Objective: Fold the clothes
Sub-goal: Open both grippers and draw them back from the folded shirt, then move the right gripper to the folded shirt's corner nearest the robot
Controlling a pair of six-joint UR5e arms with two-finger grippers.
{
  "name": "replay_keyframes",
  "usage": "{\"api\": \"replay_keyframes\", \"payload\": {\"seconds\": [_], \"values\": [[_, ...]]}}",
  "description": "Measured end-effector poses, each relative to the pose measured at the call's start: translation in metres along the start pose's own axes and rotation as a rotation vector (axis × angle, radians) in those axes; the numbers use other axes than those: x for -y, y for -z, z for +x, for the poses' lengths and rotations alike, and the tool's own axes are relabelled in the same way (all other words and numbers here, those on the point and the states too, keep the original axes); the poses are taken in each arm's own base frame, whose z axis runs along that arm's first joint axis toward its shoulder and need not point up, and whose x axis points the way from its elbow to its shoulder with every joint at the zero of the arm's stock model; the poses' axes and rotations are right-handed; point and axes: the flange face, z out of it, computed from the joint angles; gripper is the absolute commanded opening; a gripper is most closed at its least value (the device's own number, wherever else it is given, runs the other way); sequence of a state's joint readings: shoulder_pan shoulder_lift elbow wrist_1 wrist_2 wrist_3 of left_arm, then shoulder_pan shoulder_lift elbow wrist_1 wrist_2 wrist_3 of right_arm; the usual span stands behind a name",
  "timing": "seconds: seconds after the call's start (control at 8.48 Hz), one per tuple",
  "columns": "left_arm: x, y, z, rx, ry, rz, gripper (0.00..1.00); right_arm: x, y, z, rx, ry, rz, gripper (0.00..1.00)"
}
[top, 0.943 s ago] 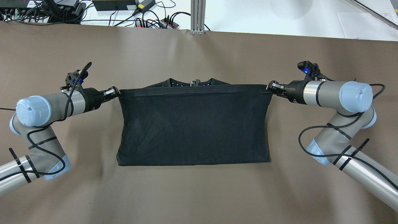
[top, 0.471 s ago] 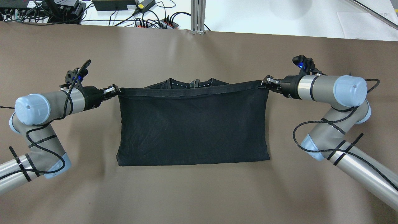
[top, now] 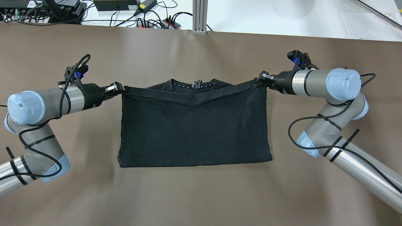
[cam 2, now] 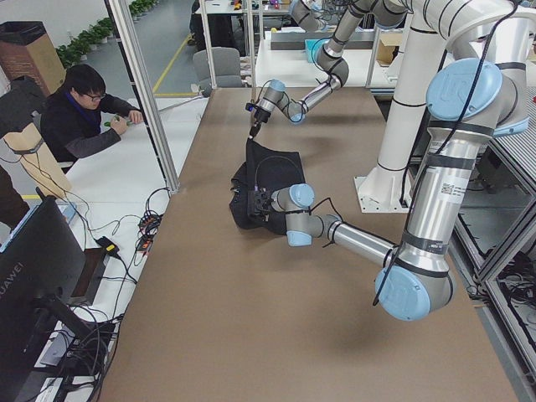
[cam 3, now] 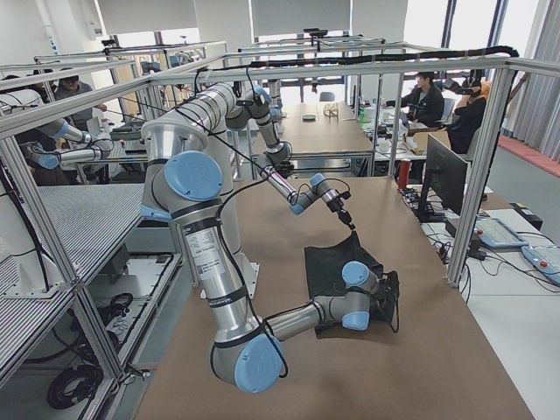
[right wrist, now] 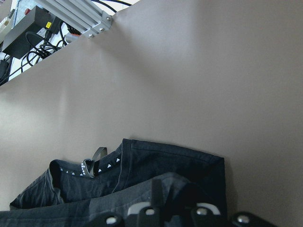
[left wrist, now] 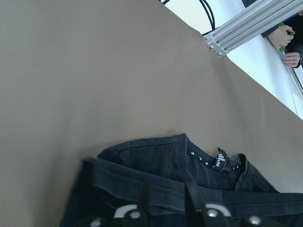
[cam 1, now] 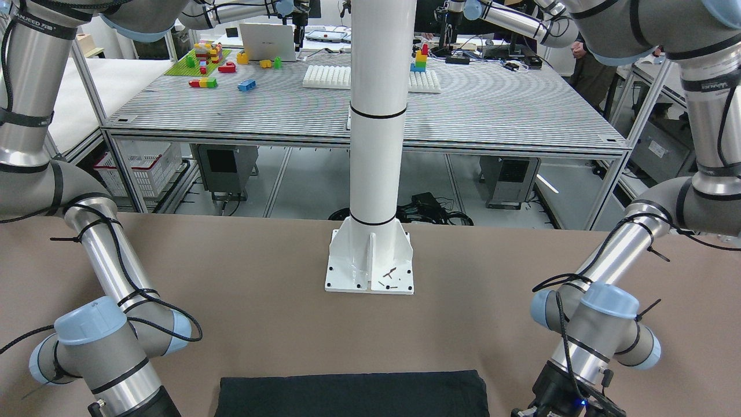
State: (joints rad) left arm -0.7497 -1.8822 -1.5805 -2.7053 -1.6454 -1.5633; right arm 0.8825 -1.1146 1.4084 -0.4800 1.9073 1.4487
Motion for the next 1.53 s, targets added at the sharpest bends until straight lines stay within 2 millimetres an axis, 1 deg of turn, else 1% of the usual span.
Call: {"api": "replay_keyframes", "payload": {"seconds": [0.12,0.35,0.47,0.59,0.71,0.94,1.06,1.18,1.41,1.53], "values": [[0.002,0.002,-0.001,0.002,0.000,0.005,0.94,0.002,0.002,0.002,-0.003,0.003,-0.005,0.94],[0.021,0.007,-0.002,0.014,-0.002,0.028,0.94,0.017,0.018,0.014,-0.010,-0.002,-0.056,0.94],[0.029,0.010,0.001,0.022,-0.003,0.035,0.94,0.016,0.026,0.027,-0.020,-0.011,-0.085,0.94],[0.033,0.013,0.007,0.030,-0.003,0.039,0.94,0.008,0.035,0.040,-0.031,-0.023,-0.112,0.94],[0.035,0.017,0.015,0.032,-0.002,0.044,0.94,-0.007,0.047,0.048,-0.034,-0.038,-0.150,0.94],[0.035,0.031,0.031,0.026,-0.003,0.050,0.94,-0.051,0.076,0.062,-0.059,-0.118,-0.247,0.93],[0.035,0.037,0.037,0.027,-0.003,0.051,0.94,-0.074,0.081,0.070,-0.080,-0.145,-0.283,0.93],[0.035,0.042,0.039,0.030,-0.003,0.053,0.94,-0.097,0.079,0.079,-0.104,-0.155,-0.303,0.93],[0.033,0.047,0.038,0.034,-0.003,0.067,0.94,-0.149,0.056,0.082,-0.136,-0.133,-0.307,0.93],[0.032,0.050,0.036,0.036,-0.004,0.070,0.94,-0.169,0.047,0.082,-0.148,-0.121,-0.306,0.93]]}}
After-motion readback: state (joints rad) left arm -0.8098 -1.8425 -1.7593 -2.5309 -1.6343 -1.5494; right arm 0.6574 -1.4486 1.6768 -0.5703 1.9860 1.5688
